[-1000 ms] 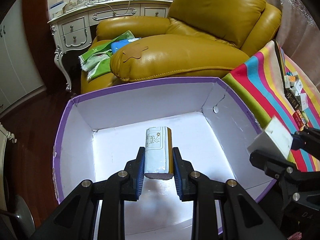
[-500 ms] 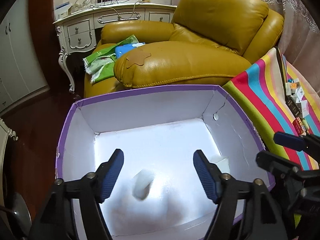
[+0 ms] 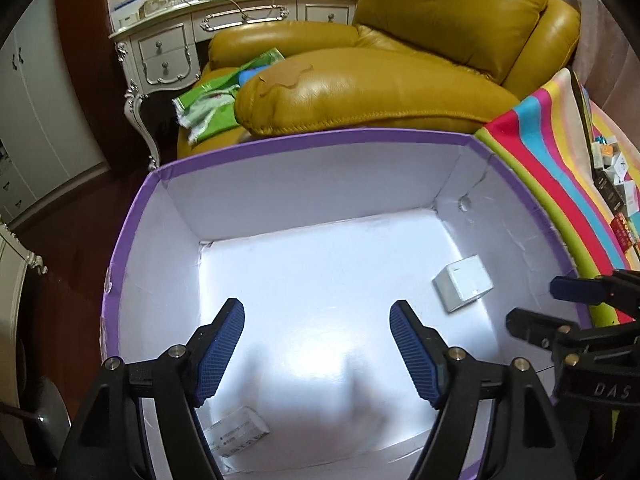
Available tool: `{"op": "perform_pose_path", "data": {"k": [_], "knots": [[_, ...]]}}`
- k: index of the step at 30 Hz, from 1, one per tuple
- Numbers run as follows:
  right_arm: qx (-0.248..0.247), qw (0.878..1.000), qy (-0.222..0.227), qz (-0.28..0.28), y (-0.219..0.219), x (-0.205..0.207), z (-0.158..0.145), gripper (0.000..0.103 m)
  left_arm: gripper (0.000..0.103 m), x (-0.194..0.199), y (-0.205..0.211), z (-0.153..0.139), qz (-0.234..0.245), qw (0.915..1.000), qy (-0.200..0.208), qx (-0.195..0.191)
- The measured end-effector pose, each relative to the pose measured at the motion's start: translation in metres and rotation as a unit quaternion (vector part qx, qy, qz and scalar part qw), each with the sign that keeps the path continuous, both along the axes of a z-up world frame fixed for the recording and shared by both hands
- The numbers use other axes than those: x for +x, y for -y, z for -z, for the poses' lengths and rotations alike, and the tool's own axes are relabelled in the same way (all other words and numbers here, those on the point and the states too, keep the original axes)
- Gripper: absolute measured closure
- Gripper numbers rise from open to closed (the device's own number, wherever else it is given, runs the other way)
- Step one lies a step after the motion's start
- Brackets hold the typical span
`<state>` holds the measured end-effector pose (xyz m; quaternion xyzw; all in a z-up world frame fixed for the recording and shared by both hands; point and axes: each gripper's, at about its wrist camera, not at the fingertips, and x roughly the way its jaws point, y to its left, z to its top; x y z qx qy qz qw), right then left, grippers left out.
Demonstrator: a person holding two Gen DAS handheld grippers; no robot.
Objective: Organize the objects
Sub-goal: 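Open both tools to drop the soap bar and cube box into the storage box, then grasp the red printed box with the left tool while the right grasps the green sponge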
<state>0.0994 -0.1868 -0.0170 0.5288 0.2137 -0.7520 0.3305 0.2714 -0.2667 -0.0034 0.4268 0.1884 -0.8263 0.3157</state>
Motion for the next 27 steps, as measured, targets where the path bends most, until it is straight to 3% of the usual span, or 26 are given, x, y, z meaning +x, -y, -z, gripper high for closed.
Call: {"op": "perform_pose_path", "data": {"k": [4, 7, 9, 12, 14, 17, 21, 27], "knots": [[0.022, 0.999, -0.019, 0.036, -0.018, -0.01, 0.002, 0.033, 0.027, -0.013, -0.014, -0.002, 0.025, 0.9996, -0.006, -0.008], [0.009, 0.999, -0.028, 0.042, -0.029, -0.018, -0.001, 0.033, 0.027, -0.027, -0.027, -0.003, 0.041, 0.9987, -0.005, -0.028], [-0.021, 0.999, -0.022, 0.031, -0.035, -0.019, -0.009, 0.033, 0.027, -0.03, -0.033, -0.007, 0.049, 0.9986, -0.013, -0.014], [-0.077, 0.995, -0.059, 0.019, -0.054, -0.009, -0.041, 0.033, 0.027, -0.035, -0.048, -0.023, 0.092, 0.9941, -0.056, 0.007], [-0.104, 0.988, -0.101, 0.044, -0.081, -0.011, -0.065, 0.029, 0.017, -0.044, -0.064, -0.035, 0.137, 0.9866, -0.085, 0.022], [-0.116, 0.975, -0.142, 0.129, -0.14, -0.029, -0.08, 0.016, 0.013, -0.071, -0.091, -0.045, 0.199, 0.9747, -0.094, 0.041], [-0.09, 0.951, -0.139, 0.262, -0.238, -0.063, -0.065, 0.016, 0.012, -0.132, -0.148, -0.047, 0.276, 0.9558, -0.072, 0.073], [-0.07, 0.915, -0.135, 0.375, -0.366, -0.064, -0.043, 0.016, 0.012, -0.229, -0.224, -0.037, 0.305, 0.9451, -0.059, 0.101]]}}
